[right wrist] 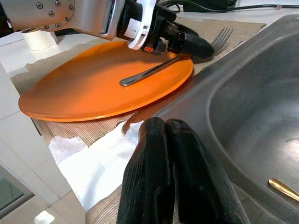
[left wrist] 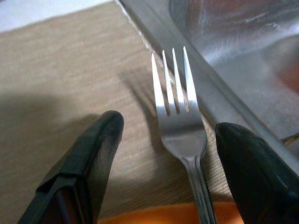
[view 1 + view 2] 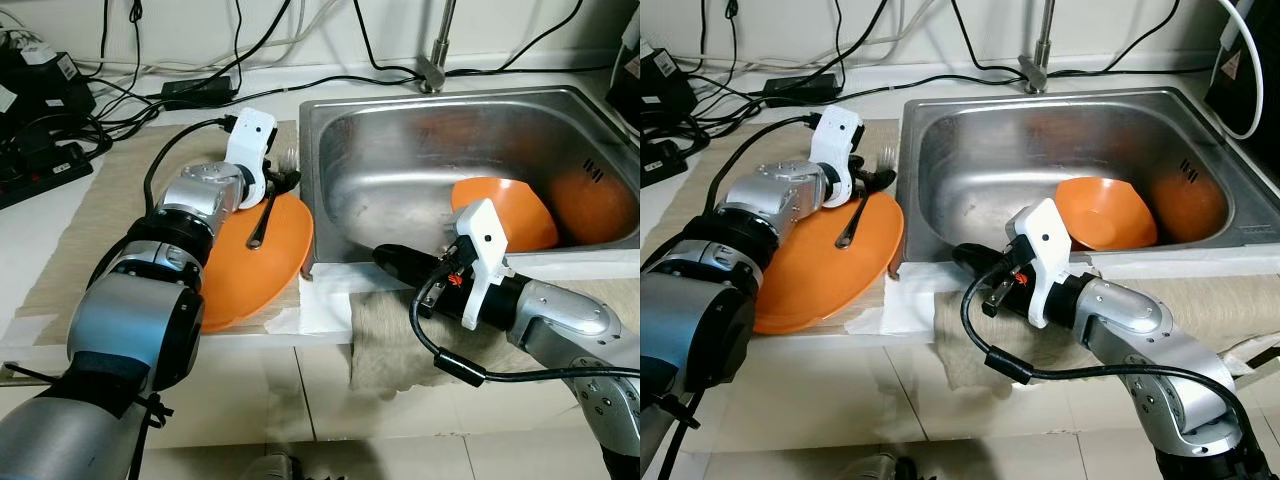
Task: Kitchen organization
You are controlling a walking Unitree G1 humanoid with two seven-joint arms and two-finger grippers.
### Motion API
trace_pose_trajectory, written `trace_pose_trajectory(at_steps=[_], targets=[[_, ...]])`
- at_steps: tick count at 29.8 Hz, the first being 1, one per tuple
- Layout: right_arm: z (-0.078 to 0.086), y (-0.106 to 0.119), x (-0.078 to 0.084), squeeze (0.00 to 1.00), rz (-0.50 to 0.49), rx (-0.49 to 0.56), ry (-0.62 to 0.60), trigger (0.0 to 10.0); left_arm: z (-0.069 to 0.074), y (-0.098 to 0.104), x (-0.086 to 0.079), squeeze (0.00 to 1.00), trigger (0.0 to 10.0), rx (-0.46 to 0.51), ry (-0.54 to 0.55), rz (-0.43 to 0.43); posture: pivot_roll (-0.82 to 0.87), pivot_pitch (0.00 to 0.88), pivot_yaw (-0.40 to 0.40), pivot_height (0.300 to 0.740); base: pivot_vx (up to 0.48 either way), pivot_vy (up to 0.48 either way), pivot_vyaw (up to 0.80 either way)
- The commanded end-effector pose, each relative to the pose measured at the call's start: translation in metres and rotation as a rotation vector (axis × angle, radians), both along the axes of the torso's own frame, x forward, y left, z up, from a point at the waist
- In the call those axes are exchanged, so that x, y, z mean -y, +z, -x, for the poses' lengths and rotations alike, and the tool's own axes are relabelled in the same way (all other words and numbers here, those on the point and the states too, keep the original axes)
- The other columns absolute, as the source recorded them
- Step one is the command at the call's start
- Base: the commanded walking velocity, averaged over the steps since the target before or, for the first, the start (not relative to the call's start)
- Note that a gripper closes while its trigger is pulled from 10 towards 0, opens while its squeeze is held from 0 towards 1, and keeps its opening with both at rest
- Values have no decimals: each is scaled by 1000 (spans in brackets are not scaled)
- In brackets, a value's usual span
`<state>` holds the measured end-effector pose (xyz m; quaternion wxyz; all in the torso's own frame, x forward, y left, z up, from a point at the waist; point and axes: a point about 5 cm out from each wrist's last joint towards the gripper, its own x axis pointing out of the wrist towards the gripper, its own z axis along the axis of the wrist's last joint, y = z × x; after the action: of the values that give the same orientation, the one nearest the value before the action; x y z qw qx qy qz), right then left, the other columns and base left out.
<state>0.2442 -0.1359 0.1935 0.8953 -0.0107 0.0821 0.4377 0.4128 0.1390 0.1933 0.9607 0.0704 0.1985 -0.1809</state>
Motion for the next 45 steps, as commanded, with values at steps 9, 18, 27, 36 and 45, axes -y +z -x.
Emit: trace_pose_trajectory(at_steps=[9, 18, 27, 36, 45], targets=[[5, 13, -2, 0, 1, 38, 23, 10000, -1, 5, 5, 0, 10000, -23, 4, 47, -75, 75, 103, 740, 0, 0, 0], [5, 16, -3, 0, 1, 42, 23, 10000, 1, -4, 9, 0, 9255, -31, -59, -54, -74, 81, 106, 740, 0, 0, 0], [4, 16, -4, 0, -2, 43, 21, 10000, 2, -8, 6, 0, 0, -39, -66, -76, -72, 80, 109, 740, 0, 0, 0], [5, 16, -4, 0, -5, 41, 18, 10000, 4, -13, 6, 0, 0, -58, -90, -74, -71, 84, 111, 740, 0, 0, 0], [5, 15, -4, 0, -6, 39, 16, 10000, 3, -10, 3, 0, 0, -39, -65, -23, -68, 89, 109, 740, 0, 0, 0]])
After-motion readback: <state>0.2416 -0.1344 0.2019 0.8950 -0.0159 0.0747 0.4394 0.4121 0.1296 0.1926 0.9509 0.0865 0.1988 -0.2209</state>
